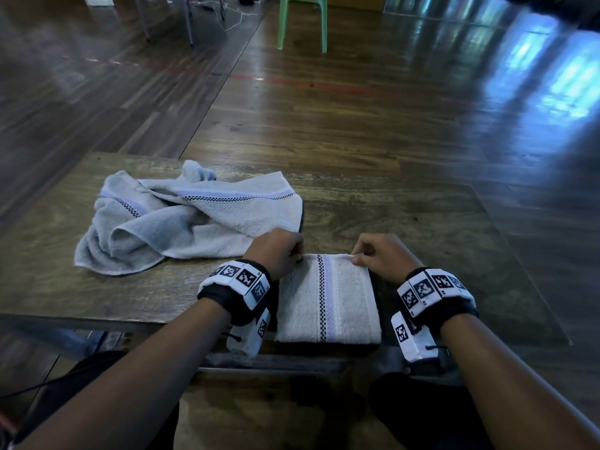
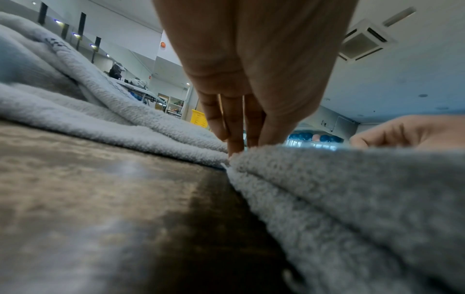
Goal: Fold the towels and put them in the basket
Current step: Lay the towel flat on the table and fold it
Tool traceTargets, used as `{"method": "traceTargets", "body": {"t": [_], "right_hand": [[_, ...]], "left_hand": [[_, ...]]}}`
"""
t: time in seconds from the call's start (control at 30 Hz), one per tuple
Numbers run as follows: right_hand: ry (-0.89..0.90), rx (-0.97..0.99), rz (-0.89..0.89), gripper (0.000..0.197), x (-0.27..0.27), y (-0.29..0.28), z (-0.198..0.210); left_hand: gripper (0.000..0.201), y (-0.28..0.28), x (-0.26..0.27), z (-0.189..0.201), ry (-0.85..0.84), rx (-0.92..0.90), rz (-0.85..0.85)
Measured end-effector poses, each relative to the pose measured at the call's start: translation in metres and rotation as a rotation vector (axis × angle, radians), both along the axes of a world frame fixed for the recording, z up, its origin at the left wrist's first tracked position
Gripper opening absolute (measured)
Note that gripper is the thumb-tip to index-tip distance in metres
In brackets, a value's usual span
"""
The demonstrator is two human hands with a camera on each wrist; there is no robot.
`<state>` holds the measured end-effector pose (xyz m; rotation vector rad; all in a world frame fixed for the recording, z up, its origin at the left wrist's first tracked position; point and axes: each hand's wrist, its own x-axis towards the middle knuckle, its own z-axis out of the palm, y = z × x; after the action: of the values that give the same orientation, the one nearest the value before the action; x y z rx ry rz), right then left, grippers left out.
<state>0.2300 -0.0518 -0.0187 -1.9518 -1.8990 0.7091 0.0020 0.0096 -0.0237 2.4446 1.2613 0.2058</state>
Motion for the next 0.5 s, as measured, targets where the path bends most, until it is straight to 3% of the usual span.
{"method": "traceTargets", "body": {"t": [0.27, 0.5], "right_hand": [[-0.037, 0.055, -0.034, 0.013, -0.003, -0.001, -0.003], [-0.435, 0.248, 0.013, 0.008, -0.017, -0.013, -0.005]], "left_hand": [[0.006, 0.001, 0.002, -0.002, 0.027, -0.036, 0.036], [0.032, -0.036, 0.006, 0.011, 0.073, 0.162, -0.121]]}}
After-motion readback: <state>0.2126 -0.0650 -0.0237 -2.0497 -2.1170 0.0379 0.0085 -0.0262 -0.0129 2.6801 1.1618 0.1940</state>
